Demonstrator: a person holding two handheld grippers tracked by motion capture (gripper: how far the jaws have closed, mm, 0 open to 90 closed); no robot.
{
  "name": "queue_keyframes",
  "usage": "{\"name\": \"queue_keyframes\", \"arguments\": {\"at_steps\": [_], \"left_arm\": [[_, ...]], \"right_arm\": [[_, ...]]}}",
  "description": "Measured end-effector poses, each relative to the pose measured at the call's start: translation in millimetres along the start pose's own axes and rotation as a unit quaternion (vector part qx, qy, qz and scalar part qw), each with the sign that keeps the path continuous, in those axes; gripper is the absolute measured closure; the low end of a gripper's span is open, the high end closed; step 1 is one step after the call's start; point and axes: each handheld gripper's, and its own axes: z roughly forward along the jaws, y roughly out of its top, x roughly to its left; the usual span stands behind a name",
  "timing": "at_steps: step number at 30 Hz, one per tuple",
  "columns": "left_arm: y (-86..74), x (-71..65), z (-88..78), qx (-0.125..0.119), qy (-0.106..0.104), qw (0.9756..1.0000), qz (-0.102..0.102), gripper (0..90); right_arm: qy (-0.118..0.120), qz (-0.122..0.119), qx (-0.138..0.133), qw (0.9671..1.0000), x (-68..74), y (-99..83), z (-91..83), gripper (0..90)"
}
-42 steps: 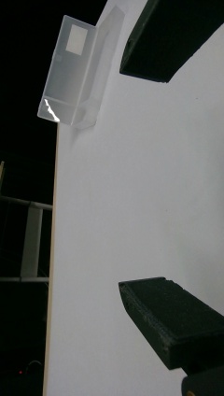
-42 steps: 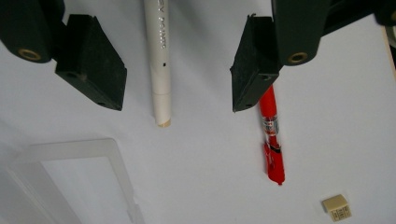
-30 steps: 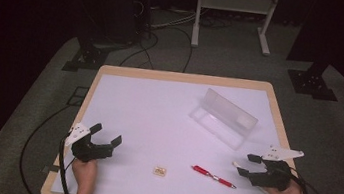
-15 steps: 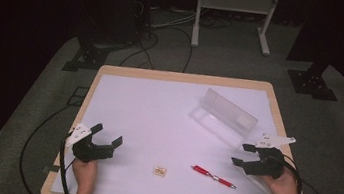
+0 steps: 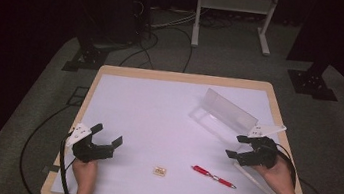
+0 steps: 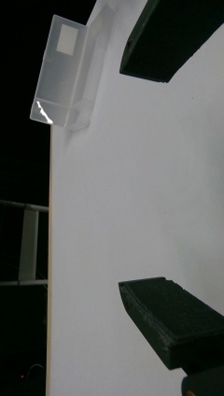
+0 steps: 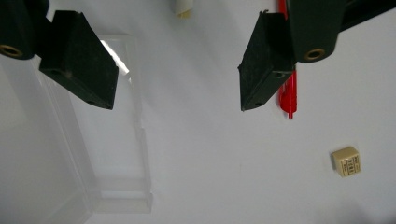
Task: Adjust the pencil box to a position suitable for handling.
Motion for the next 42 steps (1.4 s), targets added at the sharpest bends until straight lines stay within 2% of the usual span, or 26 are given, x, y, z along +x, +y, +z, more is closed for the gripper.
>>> {"name": "queue_keyframes", "arguments": {"at_steps": [13, 27, 37, 42], "left_arm": [[0.0, 0.2, 0.2, 0.0, 0.0, 1.0, 0.0, 0.0], [0.0, -0.8, 0.9, 0.002, 0.0, 1.0, 0.003, 0.0], [0.1, -0.5, 0.9, 0.003, -0.001, 1.0, 0.003, 0.0], [0.1, -0.4, 0.8, 0.003, -0.001, 1.0, 0.002, 0.0]], "right_arm": [[0.004, 0.0, 0.016, 0.9999, -7.7, 18.1, 12.3, 27.1], [0.008, -0.013, 0.032, 0.9994, -10.2, 37.0, 29.9, 27.2], [0.009, -0.014, 0.052, 0.9985, -14.3, 41.6, 51.2, 28.9], [0.005, -0.006, 0.064, 0.9979, -19.4, 40.7, 62.1, 30.9]]}}
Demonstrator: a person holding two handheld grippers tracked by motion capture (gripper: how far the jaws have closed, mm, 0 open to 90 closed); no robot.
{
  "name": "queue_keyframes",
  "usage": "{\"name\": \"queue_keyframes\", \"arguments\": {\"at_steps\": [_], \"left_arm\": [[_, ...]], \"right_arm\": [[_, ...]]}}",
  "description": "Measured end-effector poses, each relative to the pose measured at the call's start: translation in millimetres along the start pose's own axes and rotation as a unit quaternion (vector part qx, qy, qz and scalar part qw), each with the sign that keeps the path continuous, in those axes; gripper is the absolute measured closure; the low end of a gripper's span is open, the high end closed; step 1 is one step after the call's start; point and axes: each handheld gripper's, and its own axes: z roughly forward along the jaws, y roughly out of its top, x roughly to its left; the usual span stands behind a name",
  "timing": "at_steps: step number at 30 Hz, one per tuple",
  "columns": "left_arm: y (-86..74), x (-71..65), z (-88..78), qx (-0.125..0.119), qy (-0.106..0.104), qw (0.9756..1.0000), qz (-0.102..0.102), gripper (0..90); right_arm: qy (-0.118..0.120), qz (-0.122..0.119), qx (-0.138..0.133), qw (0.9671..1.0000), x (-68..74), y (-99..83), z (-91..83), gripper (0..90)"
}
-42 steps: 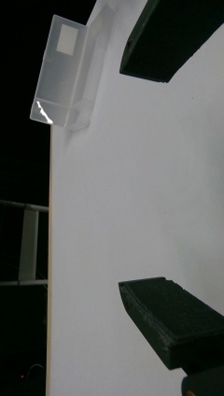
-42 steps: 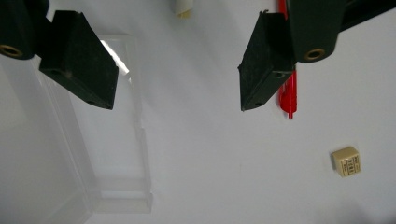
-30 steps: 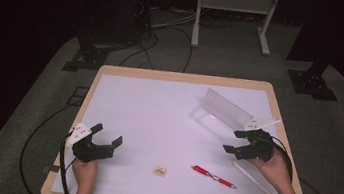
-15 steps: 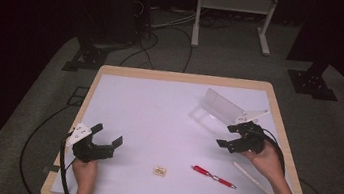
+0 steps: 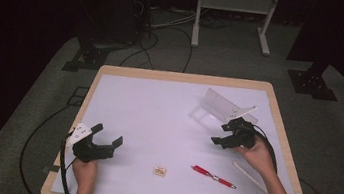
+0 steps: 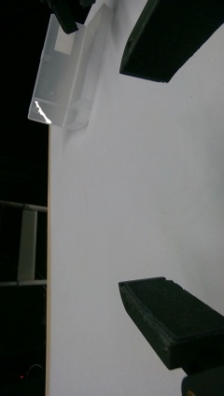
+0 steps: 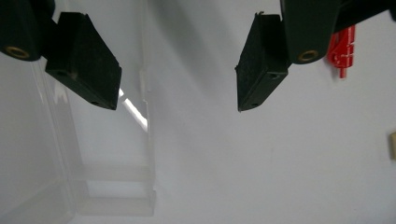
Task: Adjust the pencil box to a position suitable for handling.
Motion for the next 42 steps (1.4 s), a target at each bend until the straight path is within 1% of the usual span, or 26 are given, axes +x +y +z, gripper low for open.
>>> {"name": "queue_keyframes", "arguments": {"at_steps": [3, 5, 7, 9, 11, 12, 14, 16, 18, 19, 22, 23, 24, 25, 27, 29, 31, 33, 34, 35, 37, 40, 42], "left_arm": [[0.0, 0.2, -0.2, 0.0, -0.001, 1.0, 0.0, 0.0], [-0.1, 0.3, -0.3, -0.001, 0.0, 1.0, -0.002, 0.0], [-0.1, 0.3, -0.4, -0.001, 0.0, 1.0, -0.002, 0.0], [-0.1, 0.1, -0.4, -0.001, -0.001, 1.0, -0.002, 0.0], [-0.1, 0.2, -0.4, -0.001, 0.0, 1.0, -0.002, 0.0], [-0.2, 0.4, -0.3, -0.002, -0.001, 1.0, -0.002, 0.0], [-0.2, 0.5, -0.4, -0.002, 0.0, 1.0, -0.002, 0.0], [-0.2, 0.7, -0.5, -0.004, 0.0, 1.0, -0.002, 0.0], [-0.2, 1.1, -0.7, -0.004, 0.0, 1.0, -0.004, 0.0], [-0.2, 1.3, -0.8, -0.004, 0.0, 1.0, -0.005, 0.0], [-0.3, 1.3, -1.2, -0.006, -0.001, 1.0, -0.005, 0.0], [-0.3, 1.3, -1.2, -0.006, -0.001, 1.0, -0.005, 0.0], [-0.3, 1.3, -1.2, -0.006, -0.001, 1.0, -0.005, 0.0], [-0.3, 1.3, -1.2, -0.006, -0.001, 1.0, -0.005, 0.0], [-0.3, 1.4, -1.3, -0.006, -0.001, 1.0, -0.006, 0.0], [-0.4, 1.5, -1.5, -0.007, -0.001, 0.9999, -0.007, 0.0], [-0.4, 1.8, -1.6, -0.008, -0.001, 0.9999, -0.008, 0.0], [-0.4, 1.7, -1.5, -0.008, -0.001, 0.9999, -0.008, 0.0], [-0.4, 1.7, -1.5, -0.008, -0.001, 0.9999, -0.008, 0.0], [-0.4, 1.7, -1.5, -0.008, -0.001, 0.9999, -0.008, 0.0], [-0.4, 1.8, -1.6, -0.008, -0.001, 0.9999, -0.008, 0.0], [-0.5, 1.7, -1.8, -0.009, -0.002, 0.9999, -0.009, 0.0], [-0.5, 1.7, -1.8, -0.009, -0.002, 0.9999, -0.009, 0.0]], "right_arm": [[0.001, 0.007, 0.008, 0.9999, -3.8, -0.1, 6.2, 33.8], [0.003, 0.014, 0.009, 0.9999, -5.9, -0.1, 9.5, 37.5], [0.003, 0.015, 0.013, 0.9998, -7.5, 0.5, 12.9, 38.9], [0.004, 0.016, 0.02, 0.9997, -8.9, 1.5, 16.2, 42.4], [-0.004, 0.012, 0.024, 0.9996, -10.1, 3.0, 19.3, 45.9], [-0.005, 0.014, 0.026, 0.9995, -11.0, 3.8, 20.4, 48.8], [-0.009, 0.016, 0.03, 0.9994, -13.6, 5.5, 22.4, 50.8], [-0.006, 0.021, 0.031, 0.9993, -15.5, 6.4, 24.8, 53.9], [-0.009, 0.021, 0.038, 0.999, -16.5, 7.2, 27.8, 57.5], [-0.007, 0.02, 0.043, 0.9989, -17.3, 7.4, 29.4, 58.8], [-0.011, 0.019, 0.051, 0.9985, -17.7, 7.9, 33.7, 62.5], [-0.014, 0.014, 0.053, 0.9984, -18.1, 8.1, 35.3, 63.4], [-0.017, 0.016, 0.056, 0.9981, -17.5, 8.3, 36.2, 64.4], [-0.018, 0.012, 0.059, 0.998, -18.0, 8.5, 37.7, 65.5], [-0.019, 0.011, 0.066, 0.9976, -18.3, 8.9, 40.2, 66.8], [-0.018, 0.01, 0.072, 0.9972, -18.9, 9.1, 42.3, 69.9], [-0.02, 0.006, 0.076, 0.9969, -18.9, 9.1, 44.3, 70.6], [-0.017, 0.005, 0.081, 0.9965, -19.1, 9.1, 46.3, 73.7], [-0.019, -0.001, 0.083, 0.9964, -19.5, 9.2, 47.4, 74.6], [-0.02, 0.001, 0.087, 0.996, -19.0, 9.3, 48.1, 76.3], [-0.02, -0.001, 0.087, 0.996, -18.9, 9.4, 48.8, 80.1], [-0.031, -0.01, 0.09, 0.9954, -16.8, 10.0, 49.1, 85.0], [-0.035, -0.02, 0.091, 0.995, -16.3, 10.4, 49.3, 85.2]]}}
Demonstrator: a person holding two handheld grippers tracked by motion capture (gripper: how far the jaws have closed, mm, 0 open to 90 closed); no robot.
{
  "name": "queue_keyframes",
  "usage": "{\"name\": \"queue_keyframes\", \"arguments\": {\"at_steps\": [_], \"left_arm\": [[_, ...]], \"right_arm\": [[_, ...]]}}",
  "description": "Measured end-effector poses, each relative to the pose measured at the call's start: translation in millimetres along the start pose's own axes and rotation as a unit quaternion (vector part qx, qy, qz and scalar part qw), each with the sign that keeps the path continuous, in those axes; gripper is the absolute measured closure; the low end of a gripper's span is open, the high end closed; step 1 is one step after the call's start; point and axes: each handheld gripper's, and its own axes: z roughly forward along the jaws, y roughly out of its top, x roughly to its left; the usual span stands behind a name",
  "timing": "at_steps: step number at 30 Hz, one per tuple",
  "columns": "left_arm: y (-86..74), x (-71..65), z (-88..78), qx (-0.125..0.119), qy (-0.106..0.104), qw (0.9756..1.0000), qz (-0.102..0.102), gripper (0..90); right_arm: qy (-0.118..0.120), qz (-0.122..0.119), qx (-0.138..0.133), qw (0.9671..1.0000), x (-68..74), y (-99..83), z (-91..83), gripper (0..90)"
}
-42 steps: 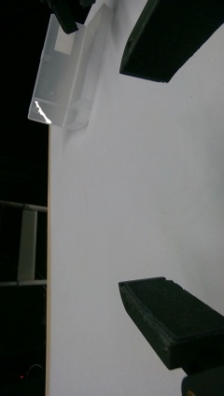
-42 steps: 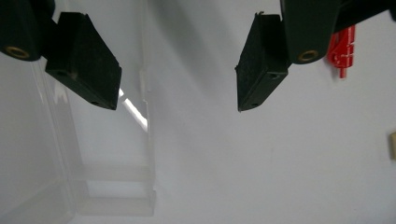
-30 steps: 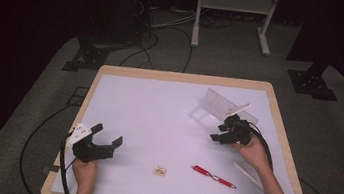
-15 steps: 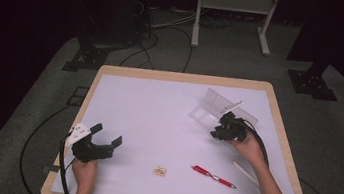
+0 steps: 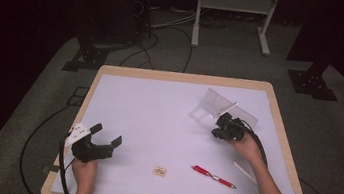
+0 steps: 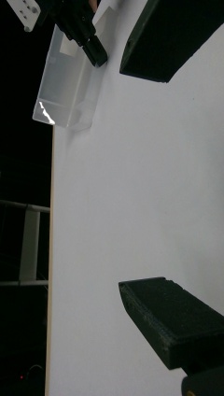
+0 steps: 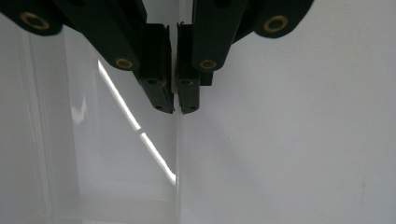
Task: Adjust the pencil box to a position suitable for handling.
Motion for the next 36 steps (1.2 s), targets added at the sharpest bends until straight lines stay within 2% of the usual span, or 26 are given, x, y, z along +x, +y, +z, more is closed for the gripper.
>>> {"name": "queue_keyframes", "arguments": {"at_steps": [10, 14, 20, 24, 31, 36], "left_arm": [[0.0, 0.3, 0.0, 0.0, 0.001, 1.0, -0.002, 0.0], [0.0, 0.3, -0.1, 0.0, 0.0, 1.0, -0.002, 0.0], [0.0, 0.4, 0.0, 0.0, 0.001, 1.0, -0.001, 0.0], [0.0, 0.5, -0.1, 0.0, 0.001, 1.0, -0.002, 0.0], [0.0, 0.4, 0.0, 0.001, 0.002, 1.0, -0.003, 0.0], [0.0, 0.4, 0.3, 0.0, 0.002, 1.0, -0.005, 0.0]], "right_arm": [[-0.005, -0.027, 0.002, 0.9996, 5.0, 3.9, -2.7, 85.6], [-0.01, -0.045, 0.002, 0.9989, 7.5, 5.7, -4.9, 85.4], [-0.014, -0.056, 0.001, 0.9983, 10.4, 4.9, -11.5, 85.1], [-0.011, -0.062, -0.01, 0.9979, 12.4, 5.0, -17.9, 85.0], [-0.014, -0.089, -0.014, 0.9958, 25.9, 8.6, -26.0, 85.1], [-0.008, -0.113, -0.019, 0.9934, 37.3, 12.4, -29.4, 85.0]]}}
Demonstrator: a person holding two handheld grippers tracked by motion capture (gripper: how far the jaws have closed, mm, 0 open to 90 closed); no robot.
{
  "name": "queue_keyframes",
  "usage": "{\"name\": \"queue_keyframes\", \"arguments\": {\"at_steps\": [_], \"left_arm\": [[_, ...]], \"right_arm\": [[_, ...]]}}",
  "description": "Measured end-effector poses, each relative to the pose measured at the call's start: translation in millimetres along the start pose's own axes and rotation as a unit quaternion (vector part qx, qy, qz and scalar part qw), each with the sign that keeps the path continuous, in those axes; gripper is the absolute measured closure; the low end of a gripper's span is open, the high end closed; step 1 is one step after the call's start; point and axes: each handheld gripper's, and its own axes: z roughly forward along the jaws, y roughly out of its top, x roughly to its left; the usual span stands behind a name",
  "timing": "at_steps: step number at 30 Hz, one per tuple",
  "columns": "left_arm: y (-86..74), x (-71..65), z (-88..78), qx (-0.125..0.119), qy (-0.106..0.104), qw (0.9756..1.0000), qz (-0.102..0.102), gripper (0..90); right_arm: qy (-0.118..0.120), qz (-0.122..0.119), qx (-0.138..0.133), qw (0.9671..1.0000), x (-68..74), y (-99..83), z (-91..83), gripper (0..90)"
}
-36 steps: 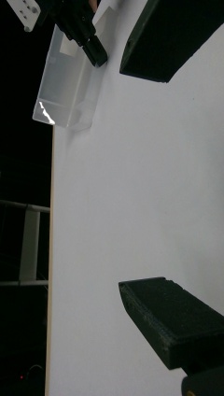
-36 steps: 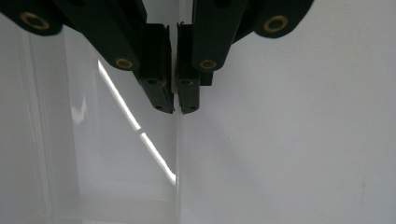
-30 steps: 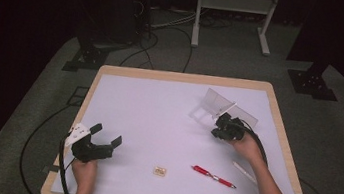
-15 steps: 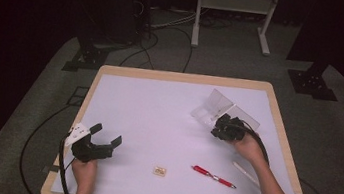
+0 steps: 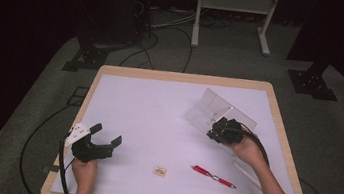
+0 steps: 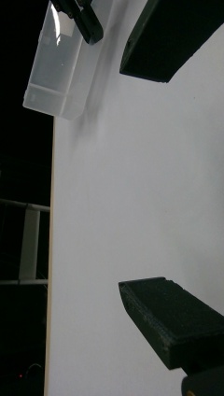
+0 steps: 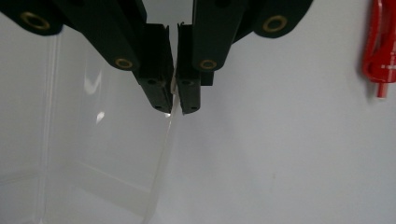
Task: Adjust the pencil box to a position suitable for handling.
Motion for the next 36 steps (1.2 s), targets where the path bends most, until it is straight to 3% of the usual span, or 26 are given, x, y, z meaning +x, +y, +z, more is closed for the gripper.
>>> {"name": "queue_keyframes", "arguments": {"at_steps": [17, 28, 36], "left_arm": [[0.0, 2.0, -1.2, -0.003, -0.001, 1.0, -0.004, 0.0], [0.0, 2.4, -1.7, -0.005, -0.002, 1.0, -0.006, 0.0], [-0.1, 2.6, -1.7, -0.006, -0.002, 0.9999, -0.009, 0.0]], "right_arm": [[0.039, -0.068, -0.016, 0.9968, 39.9, 28.0, 5.1, 85.0], [0.058, -0.103, -0.01, 0.993, 49.7, 35.7, 17.6, 85.0], [0.071, -0.113, -0.01, 0.991, 50.8, 35.4, 22.4, 85.0]]}}
